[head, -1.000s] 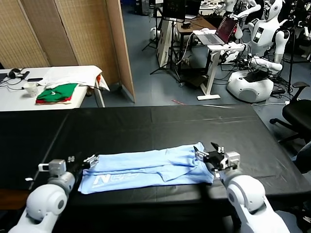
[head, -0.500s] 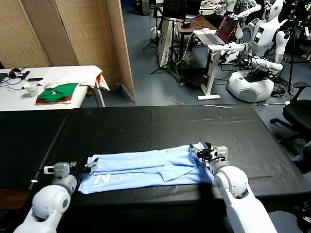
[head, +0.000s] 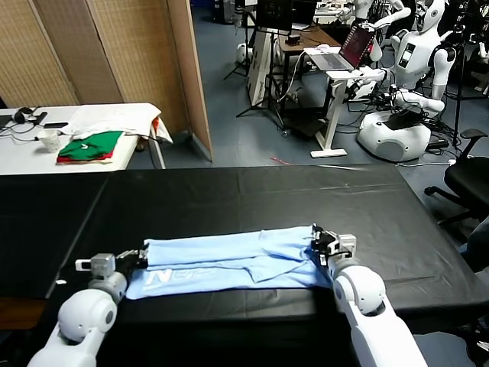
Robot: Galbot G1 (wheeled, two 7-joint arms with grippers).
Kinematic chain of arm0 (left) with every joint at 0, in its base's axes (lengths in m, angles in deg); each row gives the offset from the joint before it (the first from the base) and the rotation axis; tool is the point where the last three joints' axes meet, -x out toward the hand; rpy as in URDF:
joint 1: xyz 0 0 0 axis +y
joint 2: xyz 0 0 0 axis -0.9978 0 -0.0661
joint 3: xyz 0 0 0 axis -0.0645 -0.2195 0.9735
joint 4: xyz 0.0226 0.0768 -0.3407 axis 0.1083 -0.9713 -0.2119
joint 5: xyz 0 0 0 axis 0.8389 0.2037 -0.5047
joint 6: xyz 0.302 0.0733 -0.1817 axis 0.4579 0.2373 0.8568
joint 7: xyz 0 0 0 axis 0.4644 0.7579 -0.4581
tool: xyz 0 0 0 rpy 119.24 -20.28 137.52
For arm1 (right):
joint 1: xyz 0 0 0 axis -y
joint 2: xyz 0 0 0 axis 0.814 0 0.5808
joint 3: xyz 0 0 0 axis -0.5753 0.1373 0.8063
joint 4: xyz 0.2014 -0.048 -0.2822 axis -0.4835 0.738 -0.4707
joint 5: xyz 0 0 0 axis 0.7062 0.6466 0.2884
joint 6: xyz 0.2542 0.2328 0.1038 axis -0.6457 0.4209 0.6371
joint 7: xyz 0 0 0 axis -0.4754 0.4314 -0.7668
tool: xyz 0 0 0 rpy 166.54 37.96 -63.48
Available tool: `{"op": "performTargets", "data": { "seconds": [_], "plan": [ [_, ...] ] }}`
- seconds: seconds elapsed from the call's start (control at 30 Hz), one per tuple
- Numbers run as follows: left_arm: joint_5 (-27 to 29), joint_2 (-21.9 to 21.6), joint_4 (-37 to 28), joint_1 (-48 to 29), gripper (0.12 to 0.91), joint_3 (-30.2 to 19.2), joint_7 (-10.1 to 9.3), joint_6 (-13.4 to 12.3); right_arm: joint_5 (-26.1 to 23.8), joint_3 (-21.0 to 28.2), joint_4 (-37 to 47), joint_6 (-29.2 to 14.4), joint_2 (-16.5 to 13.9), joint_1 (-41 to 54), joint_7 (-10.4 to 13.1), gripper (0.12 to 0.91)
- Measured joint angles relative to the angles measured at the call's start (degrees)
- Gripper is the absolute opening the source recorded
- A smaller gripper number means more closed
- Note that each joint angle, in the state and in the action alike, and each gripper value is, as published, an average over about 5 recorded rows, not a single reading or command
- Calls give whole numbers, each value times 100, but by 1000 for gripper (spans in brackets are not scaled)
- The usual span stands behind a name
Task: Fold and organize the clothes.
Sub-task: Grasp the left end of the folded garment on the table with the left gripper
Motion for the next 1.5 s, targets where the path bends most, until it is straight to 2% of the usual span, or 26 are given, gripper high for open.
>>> {"op": "performTargets", "data": {
  "seconds": [0.07,0.17,0.23,0.43,0.5,0.57,0.67,0.93,1.23,1.33,1.43,1.5],
  "plan": [
    [111,30,-78,-52,156,-18,14,-123,1,-38,-46,-16,-3,-54,-115,185],
    [294,68,-158,-54,182,-6,47,-329,1,-115,-162,-42,-34,-152,-260,332],
    [380,89,-172,-19,259,31,67,-409,3,-180,-287,-58,-64,-233,-315,465],
    [344,157,-22,209,596,234,10,-371,33,-444,-860,-92,-113,-608,-427,820],
    [243,184,76,332,728,321,8,-363,37,-517,-1043,-117,-113,-752,-458,882],
    [93,223,181,465,829,415,17,-368,38,-574,-1191,-142,-113,-891,-478,899],
    [-216,301,278,657,896,555,23,-384,39,-636,-1341,-167,-119,-1055,-490,906],
    [-897,447,267,962,907,803,122,-542,33,-730,-1526,-176,-119,-1269,-488,907],
    [-858,506,242,1051,902,808,197,-621,4,-731,-1572,-173,-66,-1301,-492,907],
    [-772,541,243,1073,856,798,205,-629,3,-726,-1558,-176,-55,-1290,-507,907],
    [-704,567,238,1085,731,785,208,-631,2,-713,-1536,-180,-34,-1270,-523,907],
    [-654,576,231,1089,612,776,213,-631,-3,-703,-1524,-183,-21,-1257,-540,907]
  ]
}}
